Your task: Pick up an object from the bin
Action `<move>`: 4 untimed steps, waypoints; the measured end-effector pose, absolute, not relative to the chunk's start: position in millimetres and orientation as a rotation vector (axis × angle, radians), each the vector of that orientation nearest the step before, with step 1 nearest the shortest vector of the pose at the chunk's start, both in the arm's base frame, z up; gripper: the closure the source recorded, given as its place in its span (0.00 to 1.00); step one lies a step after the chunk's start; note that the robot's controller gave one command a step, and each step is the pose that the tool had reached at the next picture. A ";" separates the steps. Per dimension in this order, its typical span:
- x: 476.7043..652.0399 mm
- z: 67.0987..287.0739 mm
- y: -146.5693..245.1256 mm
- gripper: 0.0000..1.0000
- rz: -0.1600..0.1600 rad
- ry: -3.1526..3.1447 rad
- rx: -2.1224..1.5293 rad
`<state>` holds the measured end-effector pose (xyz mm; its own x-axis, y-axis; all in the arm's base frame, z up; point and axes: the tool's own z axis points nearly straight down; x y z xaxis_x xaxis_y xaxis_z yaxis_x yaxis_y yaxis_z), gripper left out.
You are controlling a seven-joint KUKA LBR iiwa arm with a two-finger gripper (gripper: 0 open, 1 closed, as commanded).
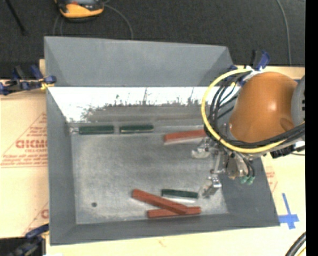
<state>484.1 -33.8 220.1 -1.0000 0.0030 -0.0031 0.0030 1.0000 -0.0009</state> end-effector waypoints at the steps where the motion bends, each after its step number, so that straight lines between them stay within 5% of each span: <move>1: 484.1 220.2 -33.7 0.00 -0.001 3.138 0.003; 2: 490.9 166.1 -27.9 0.00 -0.002 3.131 -0.031; 3: 501.3 86.7 -25.1 1.00 0.001 3.133 0.176; 4: 501.3 86.7 -25.1 1.00 0.001 3.133 0.175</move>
Offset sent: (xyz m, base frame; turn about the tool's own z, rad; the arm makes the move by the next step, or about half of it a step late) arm 0.0084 0.0126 -0.1017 -0.0500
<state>501.3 -25.1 86.7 -0.9938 0.1113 -0.0038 0.1113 0.9938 0.0007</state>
